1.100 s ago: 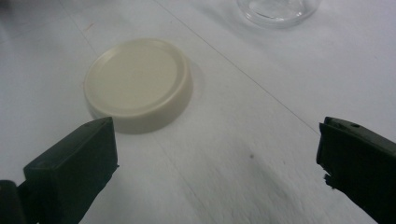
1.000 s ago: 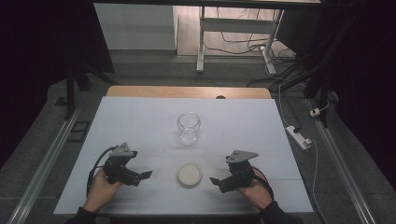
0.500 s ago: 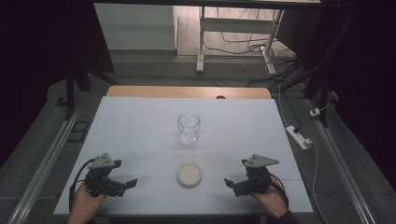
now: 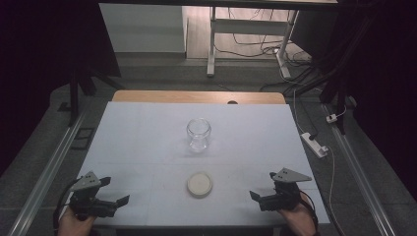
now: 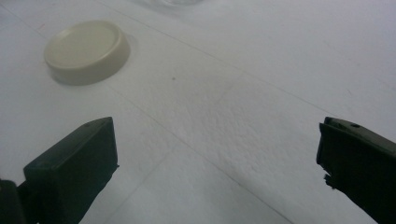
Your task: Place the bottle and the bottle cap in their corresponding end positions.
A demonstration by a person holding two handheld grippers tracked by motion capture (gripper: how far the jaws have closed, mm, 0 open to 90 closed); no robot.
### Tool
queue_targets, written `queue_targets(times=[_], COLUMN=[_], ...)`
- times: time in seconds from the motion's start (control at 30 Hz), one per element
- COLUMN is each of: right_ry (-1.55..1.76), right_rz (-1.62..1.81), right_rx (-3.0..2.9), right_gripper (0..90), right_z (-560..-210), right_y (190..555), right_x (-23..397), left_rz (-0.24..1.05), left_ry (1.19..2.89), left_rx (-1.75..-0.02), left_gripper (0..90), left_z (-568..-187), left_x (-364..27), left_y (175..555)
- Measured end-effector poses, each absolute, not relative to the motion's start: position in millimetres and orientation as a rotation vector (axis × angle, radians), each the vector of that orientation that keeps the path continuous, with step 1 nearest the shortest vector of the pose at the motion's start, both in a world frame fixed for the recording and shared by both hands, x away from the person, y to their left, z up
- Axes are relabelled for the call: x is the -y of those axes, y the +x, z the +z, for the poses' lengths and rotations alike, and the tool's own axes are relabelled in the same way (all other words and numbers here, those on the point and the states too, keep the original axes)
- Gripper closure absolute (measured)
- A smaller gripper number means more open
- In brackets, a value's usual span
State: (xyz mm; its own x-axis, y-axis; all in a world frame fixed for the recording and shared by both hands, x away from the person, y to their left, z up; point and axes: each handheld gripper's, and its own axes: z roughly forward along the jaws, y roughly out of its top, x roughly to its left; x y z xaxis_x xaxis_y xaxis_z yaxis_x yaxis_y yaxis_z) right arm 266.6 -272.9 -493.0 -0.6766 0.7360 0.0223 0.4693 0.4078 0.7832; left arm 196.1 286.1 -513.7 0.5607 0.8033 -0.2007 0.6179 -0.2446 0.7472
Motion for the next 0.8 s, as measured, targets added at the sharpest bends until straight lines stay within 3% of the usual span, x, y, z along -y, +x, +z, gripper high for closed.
queue_targets(times=[0.8], right_ry=[1.204], right_rz=[1.087], right_rx=[-2.296], right_gripper=[0.0], right_z=[-498], right_y=[248], right_x=[305], left_rz=[0.289], left_ry=[2.029], left_rx=[-1.237], left_gripper=[0.0], left_z=[-525], left_x=[-294], left_y=[177])
